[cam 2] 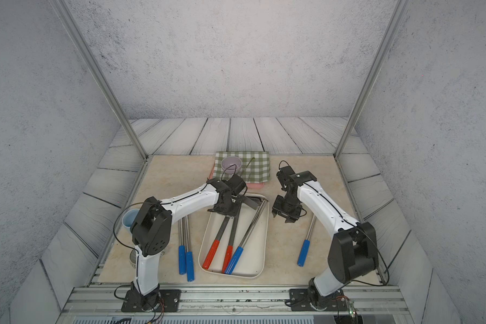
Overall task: Put the small hoe into the storage box
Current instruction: Adjust the hoe in the storage box.
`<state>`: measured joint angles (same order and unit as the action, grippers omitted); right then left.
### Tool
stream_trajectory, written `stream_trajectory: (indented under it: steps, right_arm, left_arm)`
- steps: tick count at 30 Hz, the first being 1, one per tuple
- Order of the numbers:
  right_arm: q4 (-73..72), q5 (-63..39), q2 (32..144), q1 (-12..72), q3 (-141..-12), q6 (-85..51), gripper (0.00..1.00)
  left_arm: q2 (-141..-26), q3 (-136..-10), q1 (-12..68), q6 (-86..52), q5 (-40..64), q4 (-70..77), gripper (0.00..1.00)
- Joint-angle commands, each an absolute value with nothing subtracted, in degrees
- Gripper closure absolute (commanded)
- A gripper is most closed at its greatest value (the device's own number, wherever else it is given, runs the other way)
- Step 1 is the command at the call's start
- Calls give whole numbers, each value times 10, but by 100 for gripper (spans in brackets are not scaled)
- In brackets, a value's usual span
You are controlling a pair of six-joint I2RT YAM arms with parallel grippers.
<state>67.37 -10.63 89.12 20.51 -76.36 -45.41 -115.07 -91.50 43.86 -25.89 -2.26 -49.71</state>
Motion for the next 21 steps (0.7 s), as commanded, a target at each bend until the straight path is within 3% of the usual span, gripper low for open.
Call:
stream_trajectory:
  steps: [1, 13, 21]
  right_arm:
    - [675, -112, 903, 210, -757, -454, 48]
    - [649, -137, 955, 286, -815, -477, 50]
    - [633, -140, 1015, 291, -865, -497, 51]
  left_arm:
    - [-1123, -912, 428, -277, -35, -494, 90]
    - [-1132, -898, 423, -280, -4, -478, 88]
    - [-1125, -893, 419, -278, 0, -476, 88]
